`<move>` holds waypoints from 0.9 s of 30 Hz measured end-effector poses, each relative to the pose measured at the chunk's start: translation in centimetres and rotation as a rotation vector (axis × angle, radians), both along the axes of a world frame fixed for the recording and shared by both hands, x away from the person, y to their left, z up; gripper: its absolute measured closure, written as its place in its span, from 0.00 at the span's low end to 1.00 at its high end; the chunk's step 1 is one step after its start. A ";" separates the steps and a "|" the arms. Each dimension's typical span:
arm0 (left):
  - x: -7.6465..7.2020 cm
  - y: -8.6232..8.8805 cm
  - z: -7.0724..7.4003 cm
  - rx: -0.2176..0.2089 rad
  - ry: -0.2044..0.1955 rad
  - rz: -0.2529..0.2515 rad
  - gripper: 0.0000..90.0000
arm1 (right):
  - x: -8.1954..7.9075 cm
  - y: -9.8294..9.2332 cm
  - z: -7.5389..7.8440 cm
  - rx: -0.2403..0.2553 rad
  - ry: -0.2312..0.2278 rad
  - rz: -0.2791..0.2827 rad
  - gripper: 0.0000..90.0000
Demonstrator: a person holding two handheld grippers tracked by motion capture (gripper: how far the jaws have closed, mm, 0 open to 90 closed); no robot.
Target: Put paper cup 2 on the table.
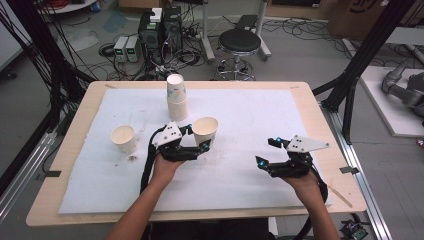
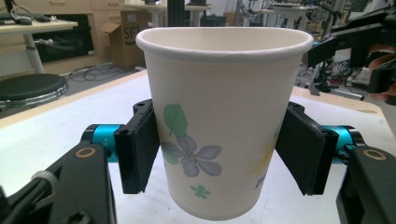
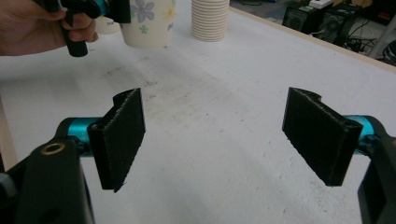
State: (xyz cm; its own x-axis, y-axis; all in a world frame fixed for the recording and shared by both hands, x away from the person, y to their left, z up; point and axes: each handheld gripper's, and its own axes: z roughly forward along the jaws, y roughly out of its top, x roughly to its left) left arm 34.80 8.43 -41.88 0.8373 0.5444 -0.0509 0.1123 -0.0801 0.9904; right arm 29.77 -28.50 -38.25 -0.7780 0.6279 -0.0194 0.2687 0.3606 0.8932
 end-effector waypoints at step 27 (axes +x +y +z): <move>1.3 -3.8 -3.5 0.255 0.140 0.003 0.38 | 0.0 0.0 -0.2 -0.004 0.012 0.025 0.24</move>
State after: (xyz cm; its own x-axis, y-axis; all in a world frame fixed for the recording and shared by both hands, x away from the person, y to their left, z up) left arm 36.09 4.66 -45.37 0.8300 0.5571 -0.0271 0.2472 -0.3238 0.9132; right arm 29.80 -28.50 -38.42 -0.7935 0.6085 -0.0122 0.2705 0.3705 0.8886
